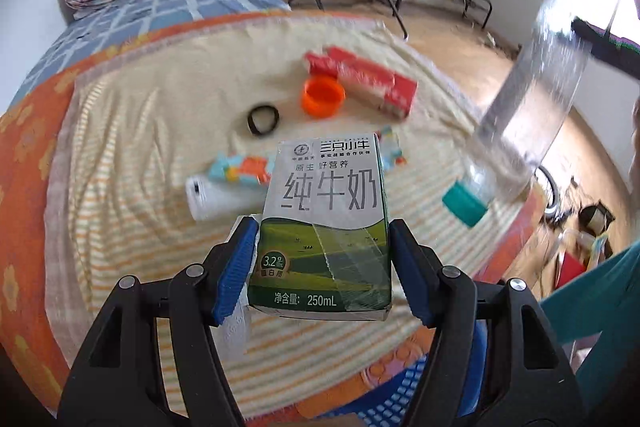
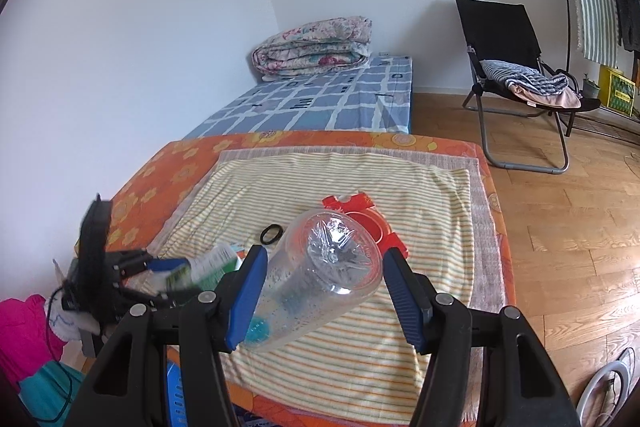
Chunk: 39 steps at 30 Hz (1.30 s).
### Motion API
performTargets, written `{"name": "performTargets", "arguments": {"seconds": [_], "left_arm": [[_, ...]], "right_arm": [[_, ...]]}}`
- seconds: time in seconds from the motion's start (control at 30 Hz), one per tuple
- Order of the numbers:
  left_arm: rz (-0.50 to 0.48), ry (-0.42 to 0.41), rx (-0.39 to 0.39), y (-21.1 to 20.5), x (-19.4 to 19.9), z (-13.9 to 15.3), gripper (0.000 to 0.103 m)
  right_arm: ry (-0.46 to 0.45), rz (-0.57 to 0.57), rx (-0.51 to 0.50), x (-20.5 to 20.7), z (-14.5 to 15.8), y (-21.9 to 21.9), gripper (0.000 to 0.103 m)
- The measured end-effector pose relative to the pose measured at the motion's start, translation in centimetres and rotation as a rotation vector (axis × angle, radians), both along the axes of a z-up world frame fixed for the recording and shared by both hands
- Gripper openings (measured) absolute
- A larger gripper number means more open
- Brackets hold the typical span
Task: Collect trash
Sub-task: 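Carry the milk carton and the bottle over the blue basket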
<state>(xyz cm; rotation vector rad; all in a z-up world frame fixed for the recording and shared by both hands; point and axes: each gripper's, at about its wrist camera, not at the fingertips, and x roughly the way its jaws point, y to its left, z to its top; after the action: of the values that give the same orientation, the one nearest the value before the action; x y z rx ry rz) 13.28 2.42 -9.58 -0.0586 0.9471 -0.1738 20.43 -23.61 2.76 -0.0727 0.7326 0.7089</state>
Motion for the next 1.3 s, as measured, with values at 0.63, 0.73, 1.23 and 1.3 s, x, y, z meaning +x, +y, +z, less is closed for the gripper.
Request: {"name": "performTargets", "arguments": {"seconds": [0.63, 0.73, 1.23, 1.3], "left_arm": [[0.048, -0.001, 0.148, -1.1, -3.5, -0.6, 0.083], [0.072, -0.053, 0.105, -0.7, -4.6, 1.5, 0.083], [0.096, 0.128, 0.082, -3.3, -2.4, -3.4, 0.083], [0.074, 0.142, 0.090, -3.9, -2.1, -4.1, 0.083]], "right_arm": [[-0.002, 0.031, 0.007, -1.6, 0.1, 0.6, 0.062], [-0.006, 0.032, 0.011, -1.7, 0.4, 0.3, 0.062], [0.017, 0.015, 0.015, -1.3, 0.1, -1.0, 0.062], [0.023, 0.017, 0.013, -1.4, 0.1, -1.0, 0.062]]}}
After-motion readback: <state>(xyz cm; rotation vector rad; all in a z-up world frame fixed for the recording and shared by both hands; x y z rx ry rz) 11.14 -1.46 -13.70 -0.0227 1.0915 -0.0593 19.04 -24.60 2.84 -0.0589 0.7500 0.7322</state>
